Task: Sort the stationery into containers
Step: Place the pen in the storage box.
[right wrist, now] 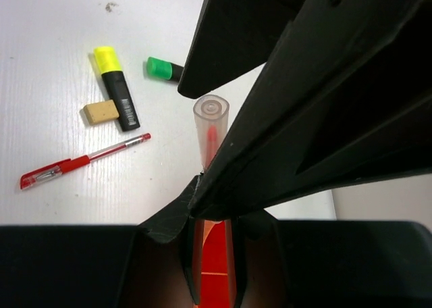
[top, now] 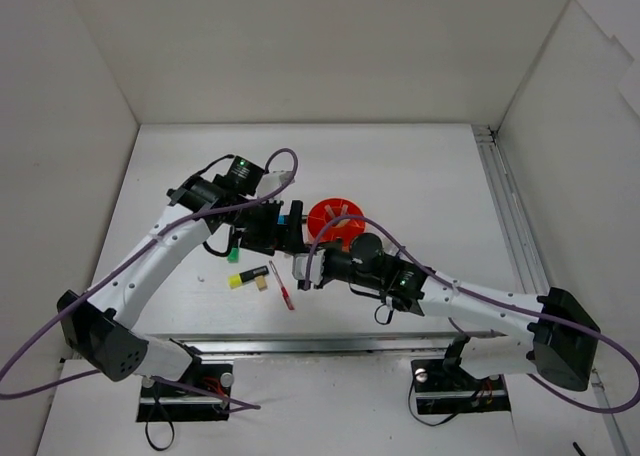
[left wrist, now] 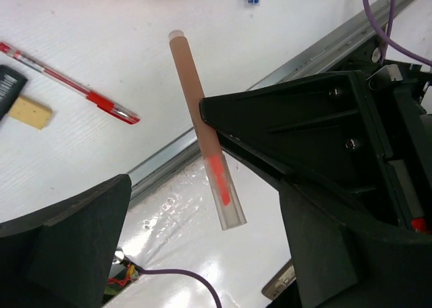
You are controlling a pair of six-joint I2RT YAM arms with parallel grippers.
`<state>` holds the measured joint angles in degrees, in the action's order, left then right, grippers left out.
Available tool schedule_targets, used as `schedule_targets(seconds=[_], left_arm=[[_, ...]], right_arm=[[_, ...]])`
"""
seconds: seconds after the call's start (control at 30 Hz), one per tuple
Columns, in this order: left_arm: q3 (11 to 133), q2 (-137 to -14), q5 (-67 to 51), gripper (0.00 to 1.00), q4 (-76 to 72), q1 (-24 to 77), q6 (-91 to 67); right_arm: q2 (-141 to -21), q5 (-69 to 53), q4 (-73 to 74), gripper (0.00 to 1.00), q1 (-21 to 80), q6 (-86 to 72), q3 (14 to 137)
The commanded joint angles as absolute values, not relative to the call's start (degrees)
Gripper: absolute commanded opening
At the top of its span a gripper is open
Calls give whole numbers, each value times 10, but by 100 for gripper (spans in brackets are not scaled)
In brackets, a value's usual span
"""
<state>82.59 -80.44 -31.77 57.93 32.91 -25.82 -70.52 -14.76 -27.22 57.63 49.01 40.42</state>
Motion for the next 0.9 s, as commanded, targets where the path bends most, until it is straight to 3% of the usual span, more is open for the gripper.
schedule_targets(seconds=[0.0,0.17,0.47,0.87], left_arm=[[871,-769,-292,88,534,309,-274],[853,-709,-230,100,496,224,-291],[735,-527,16,100,426,198,-354],[653,-500,34,100,400,186,-353]], right_arm=[[-685,-124,-371,0,584,431,395],[-682,-62,-418,0,523,304,394],[-690,-43,-424,0,422,164,410],[-756,-97,-439,0,376,106,436]])
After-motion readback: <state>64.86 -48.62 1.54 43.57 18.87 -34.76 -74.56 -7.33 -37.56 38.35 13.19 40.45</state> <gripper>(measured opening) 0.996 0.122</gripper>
